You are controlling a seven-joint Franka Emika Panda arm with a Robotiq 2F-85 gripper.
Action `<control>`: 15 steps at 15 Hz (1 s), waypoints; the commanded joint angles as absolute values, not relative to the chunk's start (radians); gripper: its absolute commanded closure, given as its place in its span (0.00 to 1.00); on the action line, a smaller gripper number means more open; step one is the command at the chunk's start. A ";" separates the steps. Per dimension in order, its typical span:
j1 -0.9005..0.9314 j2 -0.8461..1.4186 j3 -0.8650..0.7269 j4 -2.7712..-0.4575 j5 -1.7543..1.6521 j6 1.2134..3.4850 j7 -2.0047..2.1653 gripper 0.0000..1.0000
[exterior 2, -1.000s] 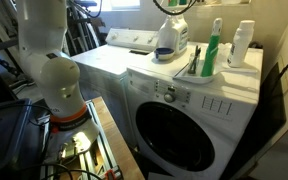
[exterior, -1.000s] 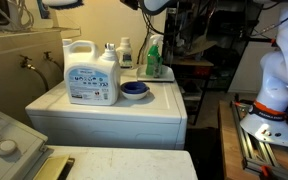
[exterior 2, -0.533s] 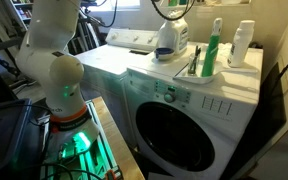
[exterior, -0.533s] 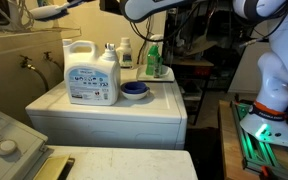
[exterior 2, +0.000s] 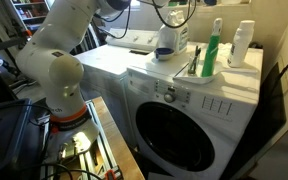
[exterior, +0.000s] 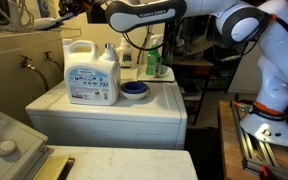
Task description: Move the brush from the machine to the shelf
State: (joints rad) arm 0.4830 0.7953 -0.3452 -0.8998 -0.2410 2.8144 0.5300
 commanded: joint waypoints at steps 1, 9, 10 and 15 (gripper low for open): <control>0.436 0.876 -0.272 -0.765 -0.197 2.727 0.457 0.92; 0.385 1.004 -0.190 -0.533 -0.190 2.533 0.431 0.93; 0.391 1.003 -0.199 -0.535 -0.178 2.522 0.428 0.92; 0.381 0.988 -0.162 -0.509 -0.150 2.482 0.410 0.31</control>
State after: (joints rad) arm 0.4020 0.9723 -0.1970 -0.5690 -0.1860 2.5150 0.4480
